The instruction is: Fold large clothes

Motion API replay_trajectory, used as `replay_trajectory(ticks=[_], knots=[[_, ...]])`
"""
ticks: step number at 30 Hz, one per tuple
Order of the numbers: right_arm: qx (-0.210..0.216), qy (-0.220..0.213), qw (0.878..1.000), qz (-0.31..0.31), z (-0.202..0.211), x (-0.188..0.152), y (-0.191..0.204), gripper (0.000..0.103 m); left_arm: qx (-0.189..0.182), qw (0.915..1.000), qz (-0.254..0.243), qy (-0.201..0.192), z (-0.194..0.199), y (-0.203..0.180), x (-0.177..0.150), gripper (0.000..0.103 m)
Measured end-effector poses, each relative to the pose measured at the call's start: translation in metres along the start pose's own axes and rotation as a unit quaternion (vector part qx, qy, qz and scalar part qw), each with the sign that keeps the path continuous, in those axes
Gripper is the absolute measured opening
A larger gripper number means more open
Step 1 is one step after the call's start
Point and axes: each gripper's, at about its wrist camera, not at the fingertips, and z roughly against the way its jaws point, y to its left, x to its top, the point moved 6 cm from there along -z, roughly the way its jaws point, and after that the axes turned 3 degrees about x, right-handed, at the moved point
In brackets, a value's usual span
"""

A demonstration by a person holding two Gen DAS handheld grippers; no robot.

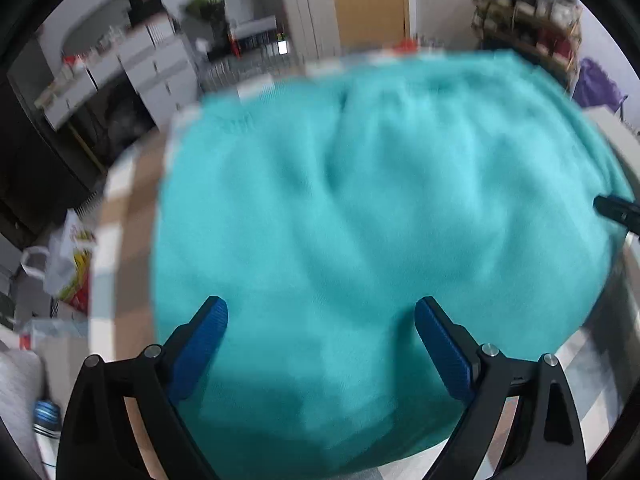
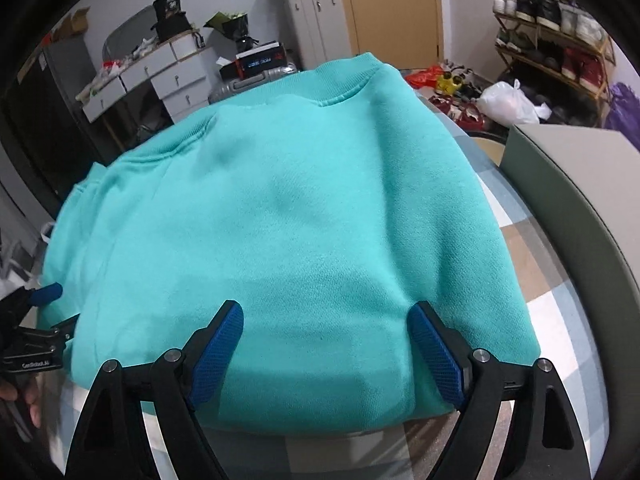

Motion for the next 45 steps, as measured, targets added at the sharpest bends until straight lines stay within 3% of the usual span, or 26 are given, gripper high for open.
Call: replay_trajectory(ticks=[2,4,9,10,11,15,20,22,24,27,30,32,33,35,37,40,45], knots=[[0.009,-0.020,1.000,-0.015,0.011,0.002,-0.004,0.086,0.001,0.9996,-0.016,-0.021,0.007,-0.003,0.018,0.093],[0.014,-0.031,0.999,-0.031,0.018,0.006,-0.006,0.086,0.006,0.9998,-0.009,-0.014,-0.005,0.002,0.042,0.093],[0.031,-0.035,0.998,-0.044,0.023,0.009,-0.007,0.086,-0.040,0.9941,0.063,0.078,-0.078,0.025,0.102,0.094],[0.029,-0.035,0.998,-0.039,0.023,0.009,-0.007,0.086,-0.058,0.9867,0.080,0.129,-0.101,0.024,0.096,0.095],[0.027,-0.032,0.999,-0.033,0.021,0.009,-0.007,0.086,-0.066,0.9818,0.089,0.154,-0.112,0.024,0.086,0.102],[0.039,-0.006,0.999,-0.028,0.007,0.010,-0.012,0.086,-0.070,0.9843,0.080,0.140,-0.107,0.026,0.089,0.102],[0.072,-0.044,0.996,-0.034,0.033,0.023,-0.013,0.086,0.000,0.9914,0.114,0.064,-0.047,0.053,0.067,0.102],[0.058,-0.080,0.995,-0.004,0.045,0.036,-0.016,0.091,0.054,0.9881,0.112,0.090,-0.048,0.065,0.045,0.102],[0.013,-0.089,0.995,0.032,0.039,0.054,-0.028,0.099,0.021,0.9851,0.111,0.130,-0.068,0.067,0.029,0.102],[-0.013,-0.032,0.998,0.052,0.004,0.070,-0.049,0.101,-0.039,0.9739,0.163,0.153,-0.078,0.074,0.008,0.102],[-0.002,0.057,0.998,0.029,-0.037,0.070,-0.069,0.099,-0.109,0.9534,0.212,0.185,-0.087,0.073,-0.006,0.101],[0.058,0.085,0.995,-0.001,-0.045,0.068,-0.070,0.087,-0.103,0.9599,0.190,0.178,-0.083,0.069,-0.009,0.097],[0.091,0.098,0.991,-0.021,-0.046,0.067,-0.070,0.072,-0.104,0.9612,0.181,0.181,-0.078,0.064,-0.011,0.091],[0.099,0.116,0.988,-0.015,-0.043,0.064,-0.069,0.067,-0.095,0.9655,0.160,0.182,-0.072,0.055,-0.018,0.087],[0.110,0.135,0.985,0.012,-0.039,0.056,-0.064,0.055,-0.092,0.9662,0.151,0.188,-0.066,0.047,-0.025,0.086],[0.121,0.155,0.980,0.029,-0.025,0.038,-0.063,0.048,-0.086,0.9670,0.143,0.192,-0.052,0.041,-0.040,0.085],[0.131,0.190,0.971,0.063,0.017,-0.014,-0.070,0.048,-0.094,0.9711,0.106,0.192,-0.014,0.023,-0.088,0.085]])
